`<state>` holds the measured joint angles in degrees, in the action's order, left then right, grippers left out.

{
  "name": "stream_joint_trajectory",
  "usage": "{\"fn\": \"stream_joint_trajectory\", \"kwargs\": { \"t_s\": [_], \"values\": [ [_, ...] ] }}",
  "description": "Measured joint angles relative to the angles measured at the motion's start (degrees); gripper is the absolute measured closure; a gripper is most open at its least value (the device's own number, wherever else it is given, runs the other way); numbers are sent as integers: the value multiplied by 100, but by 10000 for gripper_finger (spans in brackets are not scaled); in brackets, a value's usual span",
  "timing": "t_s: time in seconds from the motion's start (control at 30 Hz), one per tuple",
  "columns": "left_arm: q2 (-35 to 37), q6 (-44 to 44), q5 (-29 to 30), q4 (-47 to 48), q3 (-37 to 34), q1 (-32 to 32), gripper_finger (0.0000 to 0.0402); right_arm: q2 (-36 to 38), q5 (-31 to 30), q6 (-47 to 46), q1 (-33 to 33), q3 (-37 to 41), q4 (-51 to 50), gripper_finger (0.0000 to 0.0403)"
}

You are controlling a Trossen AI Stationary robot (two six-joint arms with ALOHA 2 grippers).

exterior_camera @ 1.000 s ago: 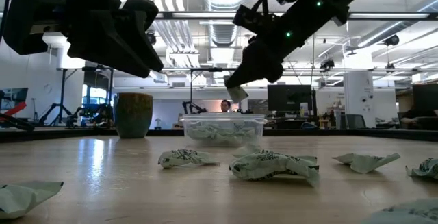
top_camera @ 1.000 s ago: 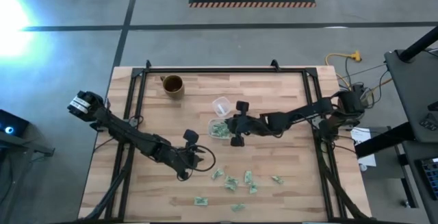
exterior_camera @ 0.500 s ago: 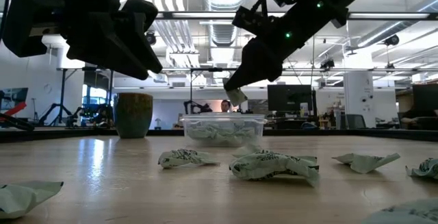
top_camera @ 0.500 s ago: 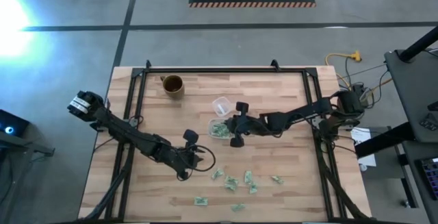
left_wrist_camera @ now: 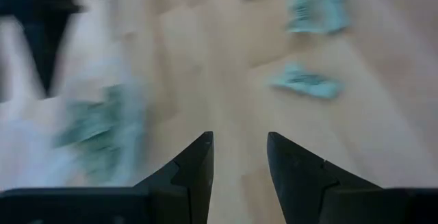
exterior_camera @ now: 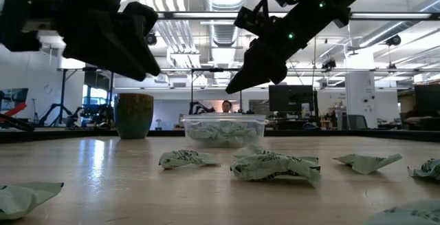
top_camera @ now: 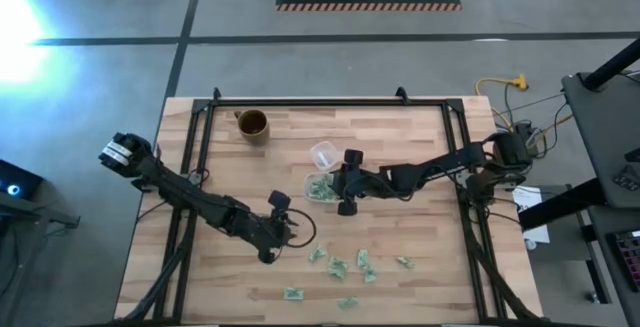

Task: Pick and place Stevia / Truvia into bins
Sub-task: Put the stevia packet into the bottom transparent container

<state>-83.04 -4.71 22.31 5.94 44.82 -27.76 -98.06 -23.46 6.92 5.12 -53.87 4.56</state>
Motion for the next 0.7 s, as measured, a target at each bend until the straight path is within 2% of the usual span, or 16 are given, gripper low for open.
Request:
{"fn": "stream_joint_trajectory", "kwargs": {
  "t_s": [0.1, 0.2, 0.3, 0.5, 0.7],
  "values": [
    [-163, -8, -786, -322, -17, -5, 281, 13, -2, 237, 132, 0, -46, 227],
    [-487, -11, -1132, -887, -17, -8, 281, 38, 1, 386, 282, -1, -181, 225],
    [-866, 22, -1126, -1200, 52, -2, 281, 152, -42, 365, 396, -5, -402, 225],
    [-1545, 344, -1119, -1189, 264, -10, 281, 581, -50, -92, 573, -13, -1246, 231],
    [-2003, 1137, -866, -1622, 531, -10, 281, 999, -61, -715, 672, -8, -1859, 241]
  ]
}}
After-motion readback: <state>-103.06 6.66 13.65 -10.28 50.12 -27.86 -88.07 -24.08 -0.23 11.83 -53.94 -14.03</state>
